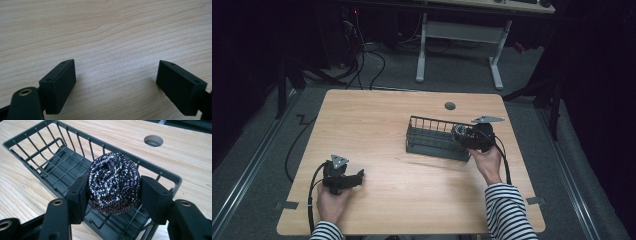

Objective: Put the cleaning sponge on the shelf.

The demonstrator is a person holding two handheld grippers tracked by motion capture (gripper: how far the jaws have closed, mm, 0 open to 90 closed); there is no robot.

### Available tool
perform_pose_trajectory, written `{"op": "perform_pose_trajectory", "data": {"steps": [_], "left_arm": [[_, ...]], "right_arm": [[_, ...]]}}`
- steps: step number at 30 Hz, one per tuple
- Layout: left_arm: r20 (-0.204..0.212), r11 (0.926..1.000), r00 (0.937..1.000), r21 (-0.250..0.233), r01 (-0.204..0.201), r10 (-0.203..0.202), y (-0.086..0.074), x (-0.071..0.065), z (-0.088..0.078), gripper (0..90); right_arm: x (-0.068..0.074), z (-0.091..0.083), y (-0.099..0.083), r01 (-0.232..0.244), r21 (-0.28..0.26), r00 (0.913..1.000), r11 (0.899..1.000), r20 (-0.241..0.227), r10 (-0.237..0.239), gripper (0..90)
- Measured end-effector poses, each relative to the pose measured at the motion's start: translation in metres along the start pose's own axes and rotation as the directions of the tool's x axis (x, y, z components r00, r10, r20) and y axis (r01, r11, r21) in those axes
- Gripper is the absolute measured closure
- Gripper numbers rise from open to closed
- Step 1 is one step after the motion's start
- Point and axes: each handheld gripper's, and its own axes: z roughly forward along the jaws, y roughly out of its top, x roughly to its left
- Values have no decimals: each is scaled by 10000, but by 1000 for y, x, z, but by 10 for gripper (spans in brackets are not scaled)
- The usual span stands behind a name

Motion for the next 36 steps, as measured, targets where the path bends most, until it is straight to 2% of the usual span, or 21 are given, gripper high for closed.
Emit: {"op": "perform_pose_trajectory", "data": {"steps": [10,16,18,21,26,36], "left_arm": [[-1,10000,10000,1,0,0,0,0,0,165],[0,10000,10000,0,0,0,0,0,0,165],[-1,10000,10000,0,1,-1,0,0,0,165],[-1,10000,10000,0,2,-2,0,0,0,165],[14,10000,10000,-2,-14,14,0,0,0,165],[17,10000,10000,-1,-19,19,0,0,0,165]], "right_arm": [[-1,-2,-1,11,-238,9995,9997,-310,-19,389],[1,-13,-1,62,-638,9992,9979,-388,-86,389],[0,-17,-1,44,-718,9993,9974,-355,-70,394],[0,-23,-2,180,-847,9998,9962,-30,-184,410],[-1,-36,-2,365,-1079,9993,9935,71,-359,423],[-4,-59,-7,319,-1528,9993,9877,258,-283,443]]}}
